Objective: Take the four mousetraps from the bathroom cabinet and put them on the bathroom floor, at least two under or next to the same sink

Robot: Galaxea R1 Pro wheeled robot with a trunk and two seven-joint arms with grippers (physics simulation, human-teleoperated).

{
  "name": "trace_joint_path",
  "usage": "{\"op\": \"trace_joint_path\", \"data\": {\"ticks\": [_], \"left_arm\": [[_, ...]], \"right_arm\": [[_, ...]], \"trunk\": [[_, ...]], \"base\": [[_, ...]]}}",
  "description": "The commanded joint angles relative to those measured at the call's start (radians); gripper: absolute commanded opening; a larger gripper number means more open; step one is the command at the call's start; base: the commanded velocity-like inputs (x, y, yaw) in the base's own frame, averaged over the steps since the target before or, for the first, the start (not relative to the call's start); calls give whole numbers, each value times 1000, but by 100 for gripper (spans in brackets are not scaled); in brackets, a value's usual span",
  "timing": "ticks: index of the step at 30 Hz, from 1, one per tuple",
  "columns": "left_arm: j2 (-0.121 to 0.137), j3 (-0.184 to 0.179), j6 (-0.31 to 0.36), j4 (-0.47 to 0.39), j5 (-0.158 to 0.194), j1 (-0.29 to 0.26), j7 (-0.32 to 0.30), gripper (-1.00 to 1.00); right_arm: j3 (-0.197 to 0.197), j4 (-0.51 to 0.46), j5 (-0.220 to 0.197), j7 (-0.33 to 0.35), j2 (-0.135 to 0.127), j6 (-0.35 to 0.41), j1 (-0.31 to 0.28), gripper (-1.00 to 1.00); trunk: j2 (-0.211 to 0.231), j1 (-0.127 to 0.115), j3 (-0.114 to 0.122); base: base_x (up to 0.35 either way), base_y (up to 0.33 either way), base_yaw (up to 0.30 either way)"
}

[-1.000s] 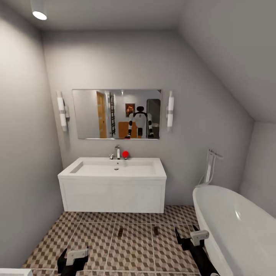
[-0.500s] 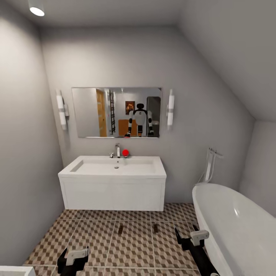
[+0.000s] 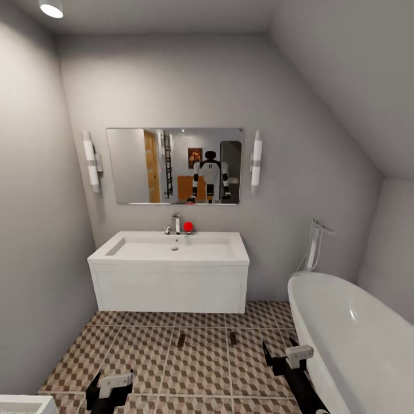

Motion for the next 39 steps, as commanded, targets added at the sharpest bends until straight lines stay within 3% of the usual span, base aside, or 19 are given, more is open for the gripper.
{"op": "trace_joint_path", "data": {"ticks": [1,13,39], "left_arm": [[-1,-9,-4,3,6,-1,2,100],[-1,-9,-5,3,6,-1,2,100],[-1,-9,-7,3,6,-1,1,100]], "right_arm": [[2,1,-11,10,0,-2,0,100],[2,1,-11,10,0,-3,0,100],[2,1,-11,10,0,-4,0,100]], "trunk": [[7,-4,1],[91,-50,23],[91,-50,-12]], "base": [[0,0,0],[0,0,0],[0,0,0]]}}
